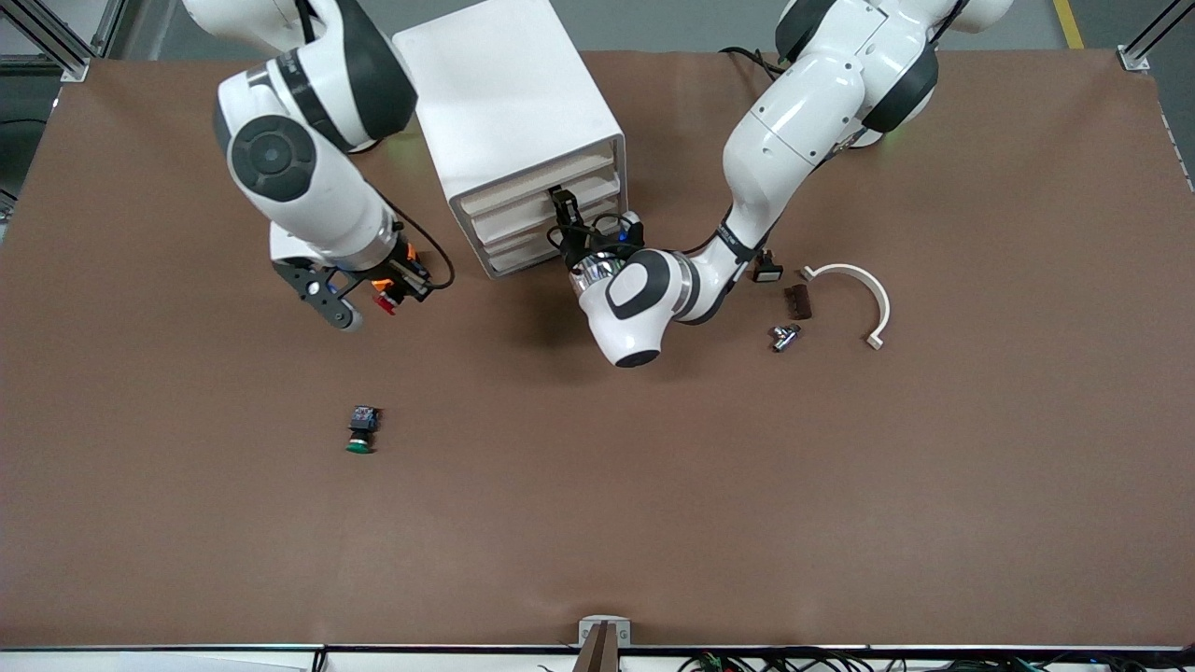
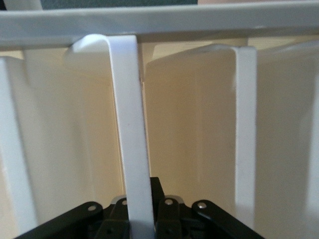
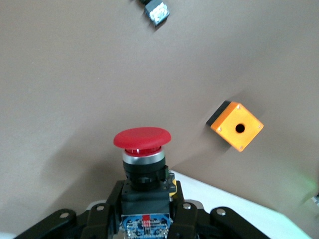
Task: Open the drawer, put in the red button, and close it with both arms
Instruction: 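Pull the drawer open with the left gripper while the right gripper lifts the button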
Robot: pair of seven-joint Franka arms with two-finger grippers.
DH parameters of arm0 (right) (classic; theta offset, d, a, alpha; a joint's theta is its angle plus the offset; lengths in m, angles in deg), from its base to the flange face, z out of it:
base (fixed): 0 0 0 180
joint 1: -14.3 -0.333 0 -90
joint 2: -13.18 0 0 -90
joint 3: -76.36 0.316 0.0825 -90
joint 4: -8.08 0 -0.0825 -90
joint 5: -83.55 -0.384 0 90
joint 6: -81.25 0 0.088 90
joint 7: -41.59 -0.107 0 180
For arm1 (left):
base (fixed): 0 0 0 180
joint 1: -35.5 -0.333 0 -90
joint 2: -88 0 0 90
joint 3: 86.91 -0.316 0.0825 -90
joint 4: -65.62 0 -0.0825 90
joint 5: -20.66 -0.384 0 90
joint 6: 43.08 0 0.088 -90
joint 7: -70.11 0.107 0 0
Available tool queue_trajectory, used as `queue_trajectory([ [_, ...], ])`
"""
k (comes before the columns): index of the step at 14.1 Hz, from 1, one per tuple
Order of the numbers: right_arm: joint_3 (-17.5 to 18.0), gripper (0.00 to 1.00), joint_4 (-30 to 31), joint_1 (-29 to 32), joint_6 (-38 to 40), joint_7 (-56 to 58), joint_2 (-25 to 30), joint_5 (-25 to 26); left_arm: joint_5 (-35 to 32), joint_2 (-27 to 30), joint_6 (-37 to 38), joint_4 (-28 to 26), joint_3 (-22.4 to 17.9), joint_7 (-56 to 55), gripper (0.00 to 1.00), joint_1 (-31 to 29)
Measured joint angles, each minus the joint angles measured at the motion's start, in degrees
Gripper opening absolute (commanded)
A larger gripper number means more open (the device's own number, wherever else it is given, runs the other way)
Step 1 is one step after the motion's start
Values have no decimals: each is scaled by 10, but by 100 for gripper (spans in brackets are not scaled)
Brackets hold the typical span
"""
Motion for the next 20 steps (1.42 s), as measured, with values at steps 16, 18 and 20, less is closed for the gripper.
queue_trajectory([
  [16,0,0,9,-181,-134,-350,-62,-3,11,-9,7,0,0,-4,13,-123],
  [18,0,0,11,-205,-159,-401,-82,-3,11,-10,7,0,-1,-4,14,-132],
  [20,0,0,12,-230,-188,-441,-103,-3,11,-10,7,0,-1,-4,22,-141],
])
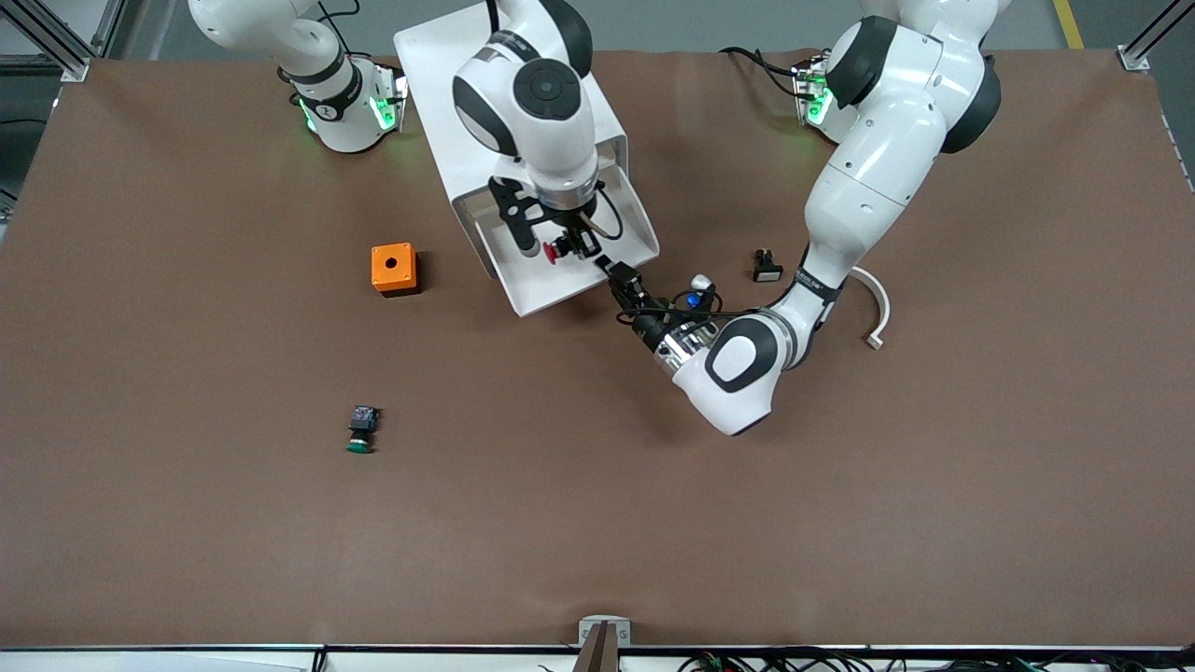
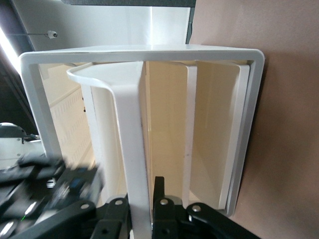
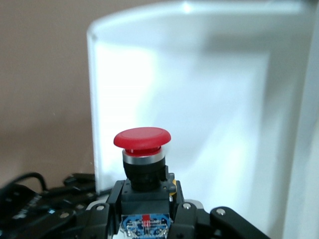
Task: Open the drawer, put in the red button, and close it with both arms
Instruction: 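Pull the drawer open with the left gripper while the right gripper lifts the button, then lower the red button into the open drawer and open the right gripper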
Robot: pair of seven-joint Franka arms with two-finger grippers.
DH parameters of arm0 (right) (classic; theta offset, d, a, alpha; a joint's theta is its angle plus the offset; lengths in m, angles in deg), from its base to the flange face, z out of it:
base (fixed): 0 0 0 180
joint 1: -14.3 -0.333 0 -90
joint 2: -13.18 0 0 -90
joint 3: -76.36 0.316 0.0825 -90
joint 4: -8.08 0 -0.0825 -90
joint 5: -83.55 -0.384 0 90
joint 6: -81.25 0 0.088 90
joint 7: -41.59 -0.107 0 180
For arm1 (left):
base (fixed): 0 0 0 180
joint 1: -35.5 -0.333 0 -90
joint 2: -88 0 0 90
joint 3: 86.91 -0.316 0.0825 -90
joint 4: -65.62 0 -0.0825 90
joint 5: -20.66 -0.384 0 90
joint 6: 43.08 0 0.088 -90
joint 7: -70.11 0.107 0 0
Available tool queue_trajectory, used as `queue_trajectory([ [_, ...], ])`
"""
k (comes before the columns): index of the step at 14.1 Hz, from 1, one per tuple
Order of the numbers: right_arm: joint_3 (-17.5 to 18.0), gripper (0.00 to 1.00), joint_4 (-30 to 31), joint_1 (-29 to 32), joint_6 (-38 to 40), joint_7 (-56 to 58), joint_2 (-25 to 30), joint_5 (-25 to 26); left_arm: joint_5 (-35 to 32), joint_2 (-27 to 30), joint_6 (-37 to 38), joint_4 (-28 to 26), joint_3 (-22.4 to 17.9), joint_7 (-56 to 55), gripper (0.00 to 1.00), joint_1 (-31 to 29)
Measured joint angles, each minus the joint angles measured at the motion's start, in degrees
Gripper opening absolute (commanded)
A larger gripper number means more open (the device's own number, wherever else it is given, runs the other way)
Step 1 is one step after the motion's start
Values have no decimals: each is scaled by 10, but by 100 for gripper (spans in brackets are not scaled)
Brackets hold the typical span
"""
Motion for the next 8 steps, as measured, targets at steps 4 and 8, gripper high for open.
queue_trajectory([
  [4,0,0,0,-31,-28,-45,-21,0,0,-2,-2,0,-1,14,86,-4],
  [8,-1,81,0,-45,-38,-61,-27,0,0,-3,-7,6,-7,119,99,-13],
])
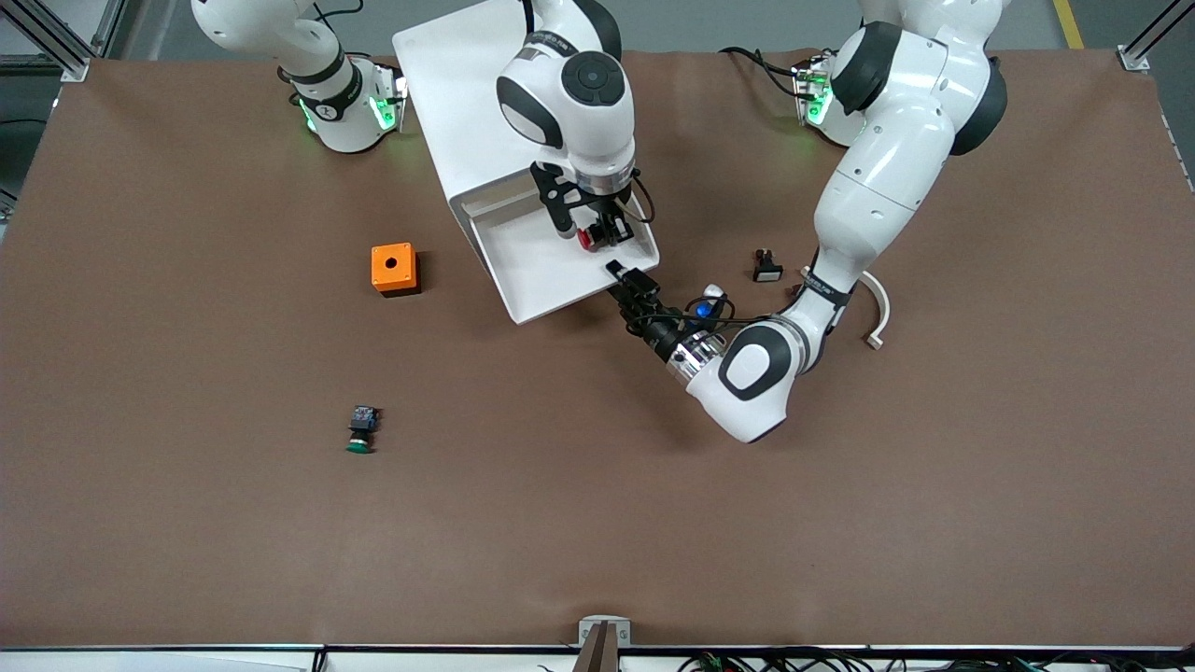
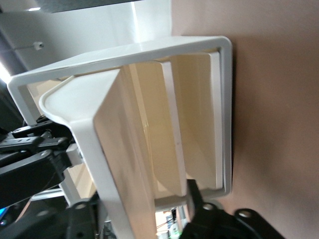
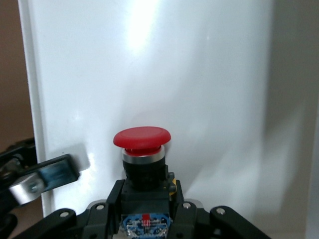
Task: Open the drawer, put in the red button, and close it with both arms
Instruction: 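Lower the red button into the open drawer and open the right gripper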
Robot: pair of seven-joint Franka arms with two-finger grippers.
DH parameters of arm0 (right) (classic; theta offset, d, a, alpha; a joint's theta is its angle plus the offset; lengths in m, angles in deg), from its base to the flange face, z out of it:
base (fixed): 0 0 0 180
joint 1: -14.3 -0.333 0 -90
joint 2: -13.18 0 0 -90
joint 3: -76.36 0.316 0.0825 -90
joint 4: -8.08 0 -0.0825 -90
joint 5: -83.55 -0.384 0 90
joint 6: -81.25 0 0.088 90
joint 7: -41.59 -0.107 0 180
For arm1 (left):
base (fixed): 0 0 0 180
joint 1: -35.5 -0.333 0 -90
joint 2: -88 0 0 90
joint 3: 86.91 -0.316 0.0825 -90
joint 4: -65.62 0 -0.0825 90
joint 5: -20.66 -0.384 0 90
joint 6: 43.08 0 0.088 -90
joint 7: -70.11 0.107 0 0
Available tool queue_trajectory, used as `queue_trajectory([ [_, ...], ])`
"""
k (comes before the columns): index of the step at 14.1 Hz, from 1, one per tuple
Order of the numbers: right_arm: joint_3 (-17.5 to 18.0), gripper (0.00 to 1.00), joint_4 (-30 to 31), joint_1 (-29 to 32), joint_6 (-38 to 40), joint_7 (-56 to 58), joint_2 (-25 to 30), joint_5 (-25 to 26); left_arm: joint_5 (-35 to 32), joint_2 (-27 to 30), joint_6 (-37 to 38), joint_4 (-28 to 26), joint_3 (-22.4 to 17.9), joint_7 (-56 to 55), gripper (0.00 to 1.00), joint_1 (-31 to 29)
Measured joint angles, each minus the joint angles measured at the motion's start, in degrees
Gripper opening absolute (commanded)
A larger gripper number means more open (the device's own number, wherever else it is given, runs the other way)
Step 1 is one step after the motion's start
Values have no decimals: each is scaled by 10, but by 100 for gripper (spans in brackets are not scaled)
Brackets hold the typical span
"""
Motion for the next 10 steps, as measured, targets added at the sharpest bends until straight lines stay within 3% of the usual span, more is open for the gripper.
queue_trajectory([
  [1,0,100,0,0,0,0,-1,0,0,1,0,6,0,31,99,-3],
  [6,-7,100,-6,2,0,26,-1,5,0,20,0,30,1,227,99,-18],
  [10,-15,100,-51,51,79,175,-1,5,0,28,-2,54,-20,386,99,-20],
])
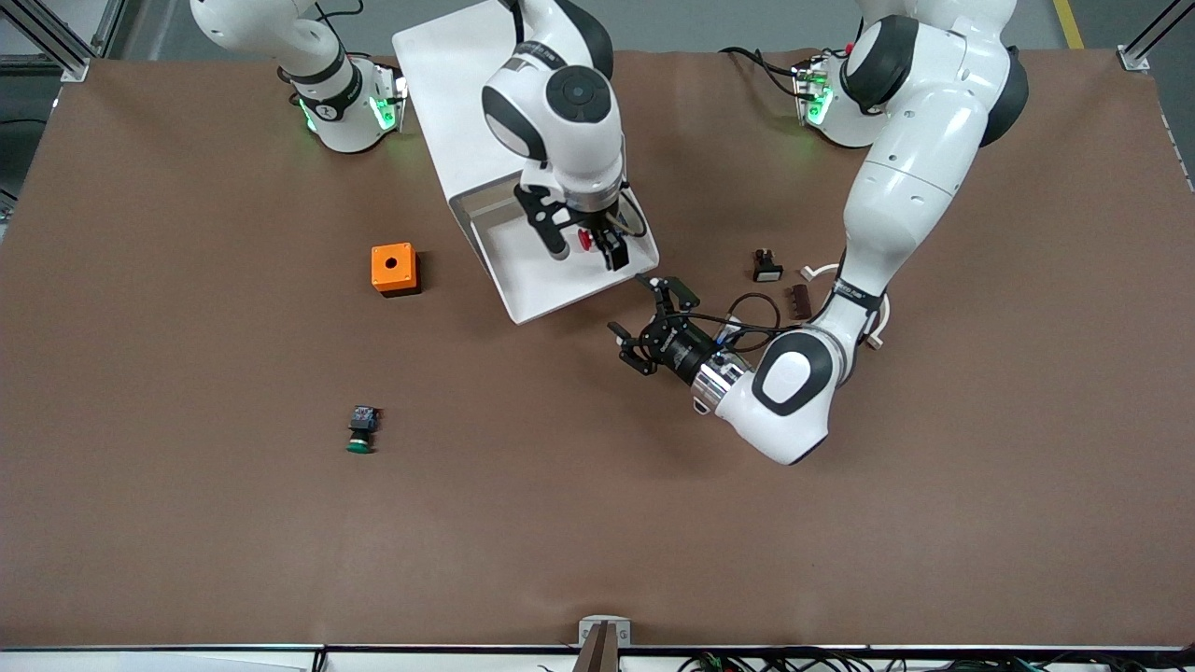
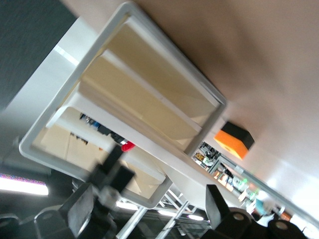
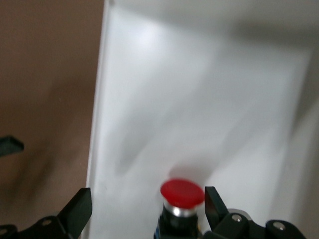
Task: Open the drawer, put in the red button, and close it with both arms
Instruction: 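Lower the red button into the open drawer and open the right gripper, then withdraw the right gripper to rest while the left gripper releases the drawer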
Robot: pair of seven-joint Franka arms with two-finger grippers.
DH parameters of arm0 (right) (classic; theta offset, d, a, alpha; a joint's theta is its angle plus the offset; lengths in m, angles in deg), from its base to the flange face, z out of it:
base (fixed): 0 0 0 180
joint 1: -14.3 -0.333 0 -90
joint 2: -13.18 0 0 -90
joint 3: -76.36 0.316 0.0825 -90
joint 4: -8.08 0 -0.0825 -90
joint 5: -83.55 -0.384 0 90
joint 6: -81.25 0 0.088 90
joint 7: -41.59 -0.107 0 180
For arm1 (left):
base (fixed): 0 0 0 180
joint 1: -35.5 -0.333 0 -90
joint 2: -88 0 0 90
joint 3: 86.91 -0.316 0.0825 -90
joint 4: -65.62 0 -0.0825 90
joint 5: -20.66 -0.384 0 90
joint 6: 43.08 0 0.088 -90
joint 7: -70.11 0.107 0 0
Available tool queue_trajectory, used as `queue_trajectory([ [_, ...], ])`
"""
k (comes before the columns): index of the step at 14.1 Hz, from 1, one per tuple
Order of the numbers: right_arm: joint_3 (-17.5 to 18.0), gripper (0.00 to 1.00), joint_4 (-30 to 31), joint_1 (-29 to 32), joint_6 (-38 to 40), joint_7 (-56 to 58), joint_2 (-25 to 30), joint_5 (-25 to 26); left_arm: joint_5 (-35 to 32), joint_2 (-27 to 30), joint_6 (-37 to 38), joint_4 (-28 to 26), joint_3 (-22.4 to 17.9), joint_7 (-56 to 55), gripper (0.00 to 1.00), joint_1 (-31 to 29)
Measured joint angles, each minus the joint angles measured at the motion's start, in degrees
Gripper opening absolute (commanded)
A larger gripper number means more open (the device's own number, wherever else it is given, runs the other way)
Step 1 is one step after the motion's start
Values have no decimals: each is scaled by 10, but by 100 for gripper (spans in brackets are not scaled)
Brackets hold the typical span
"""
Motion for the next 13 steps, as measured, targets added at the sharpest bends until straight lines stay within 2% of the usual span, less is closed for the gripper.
queue_trajectory([
  [3,-3,100,-60,70,104,175,1,0,-20,26,-11,18,-41,132,99,15],
  [6,-5,100,-90,145,179,372,12,2,-95,67,-82,20,-65,195,99,54],
  [10,-8,100,-98,261,242,611,48,13,-255,112,-194,21,-68,206,99,113],
  [13,-8,100,-98,335,283,745,75,24,-375,129,-233,20,-69,205,99,161],
])
